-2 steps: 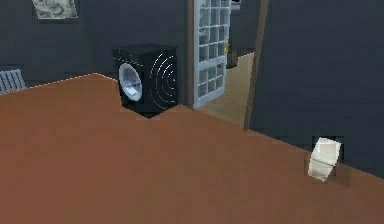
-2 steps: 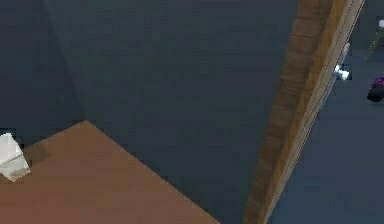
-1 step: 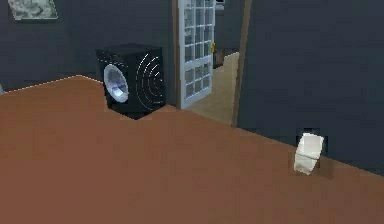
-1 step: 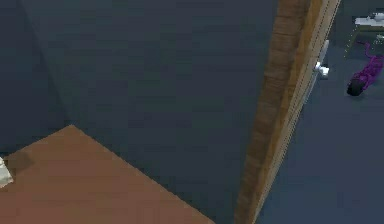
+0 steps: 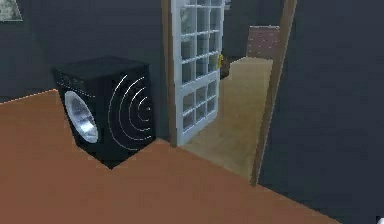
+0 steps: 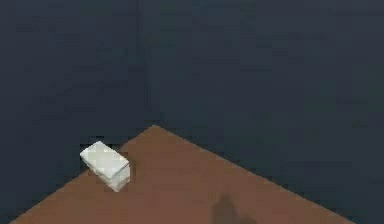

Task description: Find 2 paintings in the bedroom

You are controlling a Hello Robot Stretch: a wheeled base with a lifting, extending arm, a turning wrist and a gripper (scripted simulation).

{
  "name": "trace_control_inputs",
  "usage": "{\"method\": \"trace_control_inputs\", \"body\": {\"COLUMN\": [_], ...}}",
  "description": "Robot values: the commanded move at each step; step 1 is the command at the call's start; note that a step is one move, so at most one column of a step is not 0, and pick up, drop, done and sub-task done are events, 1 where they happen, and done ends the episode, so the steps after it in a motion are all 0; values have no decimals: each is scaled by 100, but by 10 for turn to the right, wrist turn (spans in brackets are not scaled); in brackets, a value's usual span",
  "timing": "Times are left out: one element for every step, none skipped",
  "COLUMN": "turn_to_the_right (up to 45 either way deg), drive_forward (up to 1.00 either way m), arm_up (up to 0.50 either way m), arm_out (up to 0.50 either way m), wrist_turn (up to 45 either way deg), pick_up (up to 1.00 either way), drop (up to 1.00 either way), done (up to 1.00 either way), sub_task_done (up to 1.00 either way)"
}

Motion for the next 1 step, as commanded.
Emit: {"method": "trace_control_inputs", "body": {"turn_to_the_right": [0], "drive_forward": [100], "arm_up": [0], "arm_out": [0], "wrist_turn": [0], "pick_up": [0], "drop": [0], "done": [0], "sub_task_done": [0]}}
